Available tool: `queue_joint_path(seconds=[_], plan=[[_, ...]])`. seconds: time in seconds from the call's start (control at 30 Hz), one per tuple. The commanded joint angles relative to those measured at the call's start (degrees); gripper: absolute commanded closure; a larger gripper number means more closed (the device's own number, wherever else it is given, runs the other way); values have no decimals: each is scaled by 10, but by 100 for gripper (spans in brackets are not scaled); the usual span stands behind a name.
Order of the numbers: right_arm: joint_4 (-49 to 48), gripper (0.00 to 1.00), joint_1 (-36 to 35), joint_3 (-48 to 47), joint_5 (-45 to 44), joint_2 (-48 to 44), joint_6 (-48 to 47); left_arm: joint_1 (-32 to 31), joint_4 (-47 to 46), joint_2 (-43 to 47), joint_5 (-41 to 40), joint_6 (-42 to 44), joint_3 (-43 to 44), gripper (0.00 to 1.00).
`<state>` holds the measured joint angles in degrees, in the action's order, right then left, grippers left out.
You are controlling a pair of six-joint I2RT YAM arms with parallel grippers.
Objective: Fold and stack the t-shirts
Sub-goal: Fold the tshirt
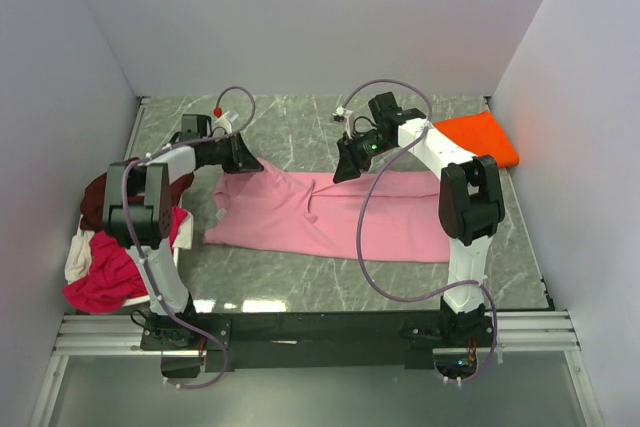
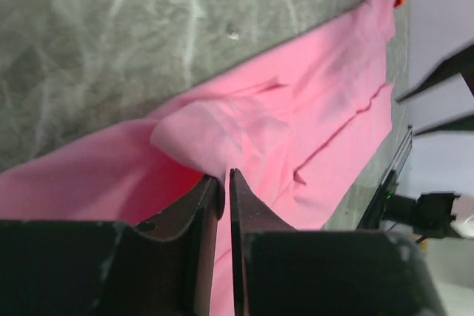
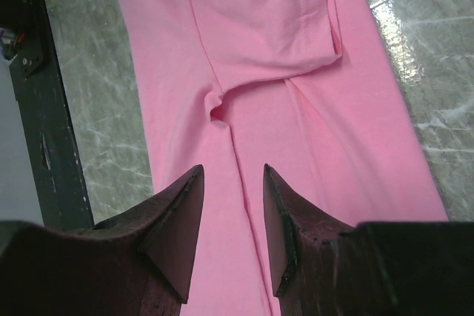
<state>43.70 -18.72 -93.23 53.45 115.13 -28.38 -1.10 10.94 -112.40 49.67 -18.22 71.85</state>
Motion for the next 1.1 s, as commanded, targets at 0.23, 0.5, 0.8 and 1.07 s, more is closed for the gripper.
queue_joint_path(seconds=[0.23,0.5,0.8,1.07], plan=[[-15,55,0,2,-2,-5,17,-2,-203,152,42,83,-127,84],[-109,49,-55,-47,-150,54,241,0,-38,75,-63,83,-37,79],[-188,50,-96,-87,-297,103,380,0,-43,80,-105,67,-30,67],[-164,52,-101,-123,-318,137,398,0,-32,81,-128,63,-21,62]])
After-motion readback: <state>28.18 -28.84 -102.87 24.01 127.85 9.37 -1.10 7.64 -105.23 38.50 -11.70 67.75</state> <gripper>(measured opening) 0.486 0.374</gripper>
